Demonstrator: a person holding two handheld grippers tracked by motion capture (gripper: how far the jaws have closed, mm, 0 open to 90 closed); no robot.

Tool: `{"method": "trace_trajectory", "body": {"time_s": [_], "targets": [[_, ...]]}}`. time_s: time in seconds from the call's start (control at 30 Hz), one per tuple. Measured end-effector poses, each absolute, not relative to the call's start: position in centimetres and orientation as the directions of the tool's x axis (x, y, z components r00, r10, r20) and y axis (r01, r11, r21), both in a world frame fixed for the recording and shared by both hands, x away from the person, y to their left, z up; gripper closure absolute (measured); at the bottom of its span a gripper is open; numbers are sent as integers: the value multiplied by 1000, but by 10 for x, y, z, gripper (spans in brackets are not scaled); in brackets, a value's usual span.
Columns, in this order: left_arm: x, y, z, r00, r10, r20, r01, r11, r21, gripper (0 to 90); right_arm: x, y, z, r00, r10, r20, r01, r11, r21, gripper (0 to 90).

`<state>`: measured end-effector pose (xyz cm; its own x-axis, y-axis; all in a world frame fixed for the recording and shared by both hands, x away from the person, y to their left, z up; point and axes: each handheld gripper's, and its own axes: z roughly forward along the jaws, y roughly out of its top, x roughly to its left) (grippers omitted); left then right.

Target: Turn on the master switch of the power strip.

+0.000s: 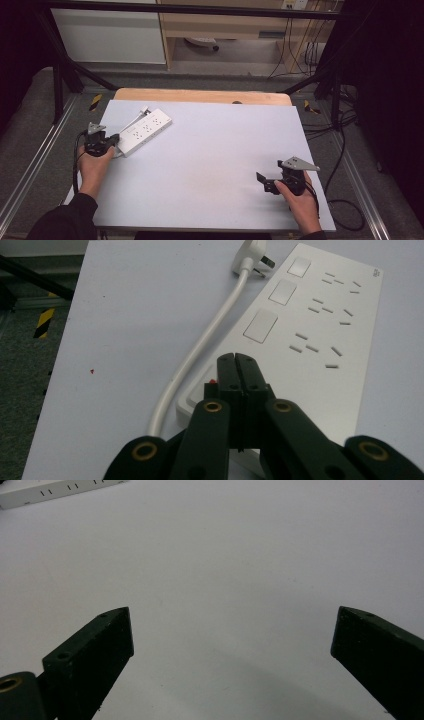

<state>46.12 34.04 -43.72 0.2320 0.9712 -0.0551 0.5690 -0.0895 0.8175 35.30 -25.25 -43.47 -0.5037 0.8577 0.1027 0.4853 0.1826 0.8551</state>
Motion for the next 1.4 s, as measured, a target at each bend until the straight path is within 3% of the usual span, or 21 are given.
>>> {"method": "trace_trajectory", "body": {"time_s": [1.4], "targets": [[464,335,-439,235,971,-35,566,-107,817,900,353,-253,-435,-507,856,104,488,185,853,38]]}}
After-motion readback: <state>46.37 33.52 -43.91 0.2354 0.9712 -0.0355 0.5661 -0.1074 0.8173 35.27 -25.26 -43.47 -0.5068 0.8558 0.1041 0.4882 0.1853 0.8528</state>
